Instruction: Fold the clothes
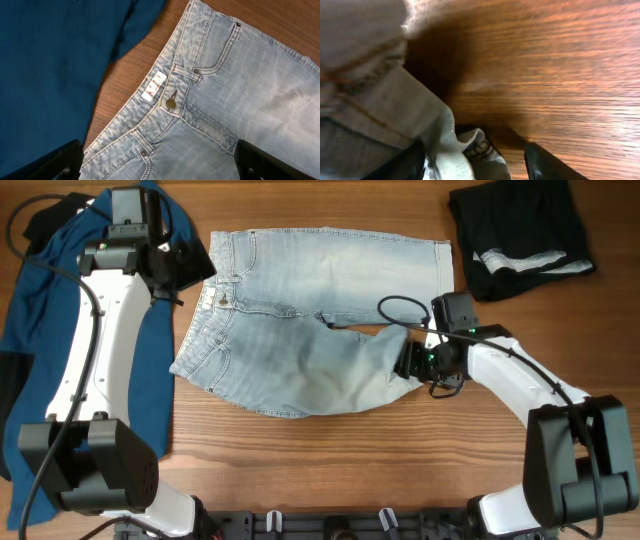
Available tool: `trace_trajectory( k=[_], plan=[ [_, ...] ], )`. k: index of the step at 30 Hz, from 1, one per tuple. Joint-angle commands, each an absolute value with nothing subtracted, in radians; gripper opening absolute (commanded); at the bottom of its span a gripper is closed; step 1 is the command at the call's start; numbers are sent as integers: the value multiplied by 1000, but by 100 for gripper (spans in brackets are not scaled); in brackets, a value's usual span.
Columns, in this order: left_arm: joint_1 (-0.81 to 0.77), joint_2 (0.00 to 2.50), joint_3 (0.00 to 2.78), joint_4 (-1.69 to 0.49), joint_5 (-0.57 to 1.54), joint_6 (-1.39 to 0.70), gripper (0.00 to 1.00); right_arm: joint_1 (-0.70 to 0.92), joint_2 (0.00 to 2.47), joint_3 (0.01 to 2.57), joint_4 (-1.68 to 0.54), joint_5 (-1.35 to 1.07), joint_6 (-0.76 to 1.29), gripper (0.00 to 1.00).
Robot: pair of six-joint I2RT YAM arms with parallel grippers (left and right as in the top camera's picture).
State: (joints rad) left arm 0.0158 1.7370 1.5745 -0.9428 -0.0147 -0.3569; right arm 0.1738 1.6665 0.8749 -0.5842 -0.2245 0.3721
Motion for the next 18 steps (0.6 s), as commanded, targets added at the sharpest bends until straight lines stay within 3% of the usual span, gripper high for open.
trace_trajectory(
  k=[1, 2, 3, 7, 14, 15, 18],
  plan=[
    [16, 1749, 1575, -944, -25, -344, 96, 173, 1665, 838, -546, -295, 367, 25],
    [16, 1749, 1575, -943, -25, -344, 97, 173, 1665, 838, -547, -289, 369, 7],
    [16, 1749, 1575, -943, -25, -344, 96, 172, 1662, 839, -547, -290, 370, 4],
    [16, 1749, 1575, -943, -25, -344, 97, 154, 1588, 892, -651, -224, 369, 4],
    [16, 1749, 1575, -943, -24, -344, 97, 136, 1487, 1206, -1178, -56, 393, 4],
    [16, 1749, 1575, -943, -24, -344, 97, 136, 1487, 1213, -1195, -55, 393, 12],
    [16, 1749, 1575, -944, -25, -344, 97, 136, 1508, 1210, -1255, -32, 392, 45]
  ],
)
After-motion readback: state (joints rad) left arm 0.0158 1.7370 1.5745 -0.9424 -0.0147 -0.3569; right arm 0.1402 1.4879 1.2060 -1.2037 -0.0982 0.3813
